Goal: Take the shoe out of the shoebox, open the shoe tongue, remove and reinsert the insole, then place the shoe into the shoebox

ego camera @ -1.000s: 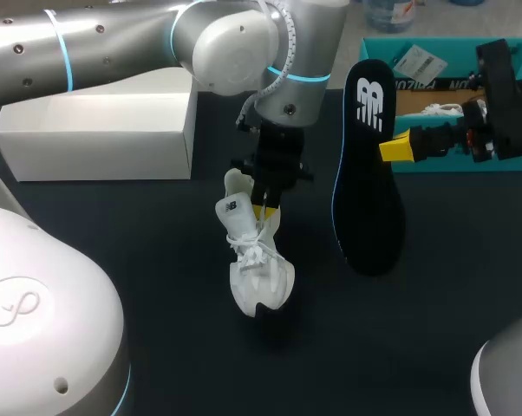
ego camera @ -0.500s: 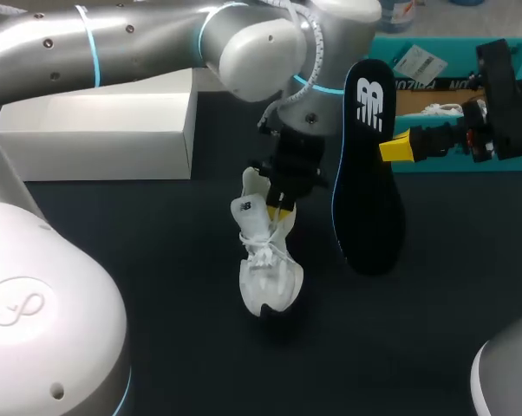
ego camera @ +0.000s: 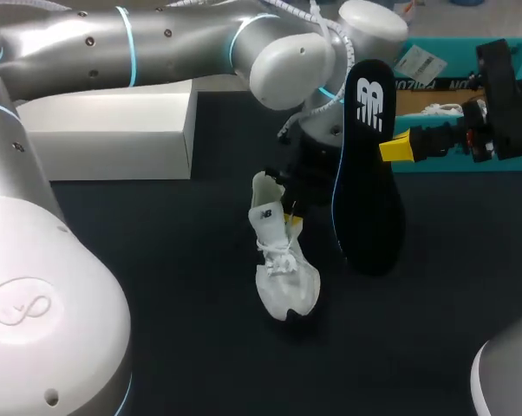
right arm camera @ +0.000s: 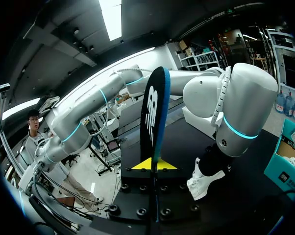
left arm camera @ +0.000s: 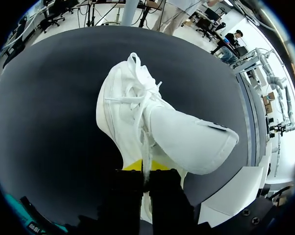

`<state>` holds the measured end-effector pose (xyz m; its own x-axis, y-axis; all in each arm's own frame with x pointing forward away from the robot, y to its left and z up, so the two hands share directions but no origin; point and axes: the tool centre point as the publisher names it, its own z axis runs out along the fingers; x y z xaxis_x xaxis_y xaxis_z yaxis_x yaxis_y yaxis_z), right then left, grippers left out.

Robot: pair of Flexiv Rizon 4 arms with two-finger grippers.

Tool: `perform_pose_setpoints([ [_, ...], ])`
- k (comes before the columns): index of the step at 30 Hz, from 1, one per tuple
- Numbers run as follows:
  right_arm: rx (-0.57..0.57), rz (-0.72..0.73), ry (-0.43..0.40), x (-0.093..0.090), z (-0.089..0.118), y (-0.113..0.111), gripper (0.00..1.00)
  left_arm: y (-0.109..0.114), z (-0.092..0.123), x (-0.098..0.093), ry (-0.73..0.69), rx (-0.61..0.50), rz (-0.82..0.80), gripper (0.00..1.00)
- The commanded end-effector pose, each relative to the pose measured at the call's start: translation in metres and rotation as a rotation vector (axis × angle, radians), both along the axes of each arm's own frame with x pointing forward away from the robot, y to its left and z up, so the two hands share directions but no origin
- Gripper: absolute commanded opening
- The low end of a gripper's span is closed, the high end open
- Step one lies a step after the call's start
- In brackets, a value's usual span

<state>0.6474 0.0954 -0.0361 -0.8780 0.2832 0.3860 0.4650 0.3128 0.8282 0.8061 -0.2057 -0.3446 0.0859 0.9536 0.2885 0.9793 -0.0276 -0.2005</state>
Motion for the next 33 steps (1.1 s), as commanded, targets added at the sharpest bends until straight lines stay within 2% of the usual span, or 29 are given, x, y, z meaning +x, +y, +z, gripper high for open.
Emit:
perform_pose_setpoints([
  [1,-0.003,0.003,0.003,0.003,0.0,0.003,0.0,-0.008,-0.013,0.001,0.015,0.02,-0.01,0.0],
  [15,-0.003,0.003,0.003,0.003,0.0,0.003,0.0,-0.011,-0.025,-0.02,0.057,0.053,-0.104,0.0],
  [22,-0.003,0.003,0.003,0.003,0.0,0.003,0.0,-0.013,-0.028,-0.021,0.095,0.054,-0.104,0.01],
  [24,-0.003,0.003,0.003,0.003,0.0,0.003,0.0,-0.012,-0.021,-0.021,0.117,0.01,-0.111,1.0],
  [33,-0.003,0.003,0.003,0.003,0.0,0.003,0.0,-0.009,0.032,-0.014,0.144,-0.273,-0.036,1.0],
])
